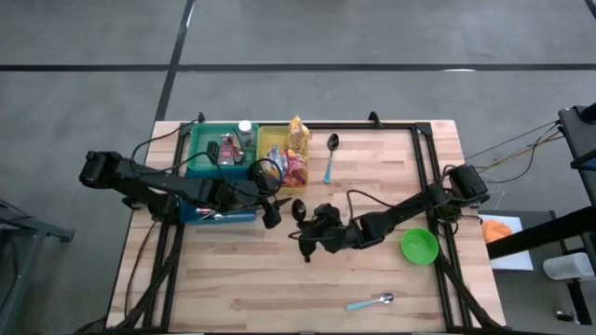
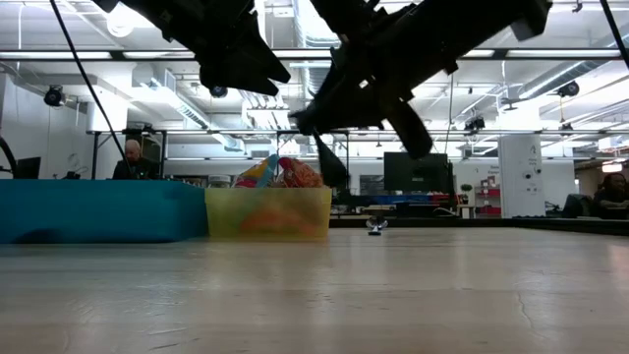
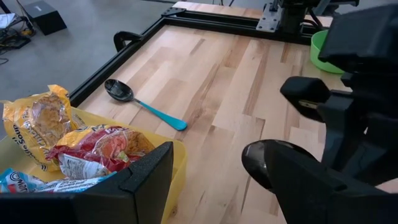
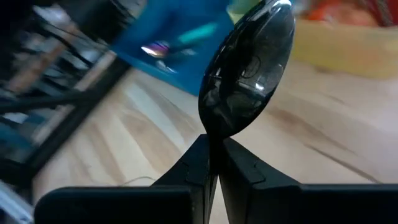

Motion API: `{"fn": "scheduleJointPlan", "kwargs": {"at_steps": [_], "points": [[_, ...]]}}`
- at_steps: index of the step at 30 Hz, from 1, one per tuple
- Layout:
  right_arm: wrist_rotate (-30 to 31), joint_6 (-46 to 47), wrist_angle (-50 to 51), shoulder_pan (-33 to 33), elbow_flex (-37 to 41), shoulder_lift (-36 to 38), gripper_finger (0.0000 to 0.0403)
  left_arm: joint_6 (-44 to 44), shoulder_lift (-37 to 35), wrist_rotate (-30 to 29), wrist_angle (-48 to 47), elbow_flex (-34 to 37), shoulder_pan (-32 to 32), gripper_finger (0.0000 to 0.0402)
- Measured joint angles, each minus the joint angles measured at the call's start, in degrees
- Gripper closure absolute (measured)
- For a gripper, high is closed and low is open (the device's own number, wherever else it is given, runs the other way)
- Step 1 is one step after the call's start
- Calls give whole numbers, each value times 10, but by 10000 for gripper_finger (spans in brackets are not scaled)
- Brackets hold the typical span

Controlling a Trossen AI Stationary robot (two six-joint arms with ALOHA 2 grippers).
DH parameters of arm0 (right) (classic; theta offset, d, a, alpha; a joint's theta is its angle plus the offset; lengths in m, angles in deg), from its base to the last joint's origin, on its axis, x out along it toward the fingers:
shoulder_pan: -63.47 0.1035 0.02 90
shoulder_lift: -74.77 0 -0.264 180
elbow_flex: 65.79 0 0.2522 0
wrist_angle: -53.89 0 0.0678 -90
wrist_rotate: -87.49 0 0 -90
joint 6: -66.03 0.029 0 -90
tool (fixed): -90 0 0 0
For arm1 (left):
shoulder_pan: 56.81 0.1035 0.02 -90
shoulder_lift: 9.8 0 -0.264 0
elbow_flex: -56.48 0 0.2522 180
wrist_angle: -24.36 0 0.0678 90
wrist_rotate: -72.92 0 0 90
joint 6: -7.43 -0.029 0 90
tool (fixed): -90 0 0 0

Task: Pick & Place Food Item
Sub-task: Put the black spoon into the blue bin

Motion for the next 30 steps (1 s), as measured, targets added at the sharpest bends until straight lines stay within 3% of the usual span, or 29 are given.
{"fn": "scheduleJointPlan", "kwargs": {"at_steps": [6, 15, 19, 25, 30], "points": [[0, -83, -181, -6, 58, -6, 383, 0, 0, 0, 0, 0, 0, 149], [-21, -148, -358, -22, 81, -78, 383, 0, 0, 0, -9, 0, 0, 149], [-55, -194, -475, -37, 80, -128, 383, 0, 0, 0, -10, 0, 0, 149], [-135, -187, -604, -74, 71, -194, 383, 0, 0, 0, -10, 0, 0, 149], [-197, -187, -641, -102, 43, -226, 383, 0, 0, 0, -10, 0, 0, 149]]}}
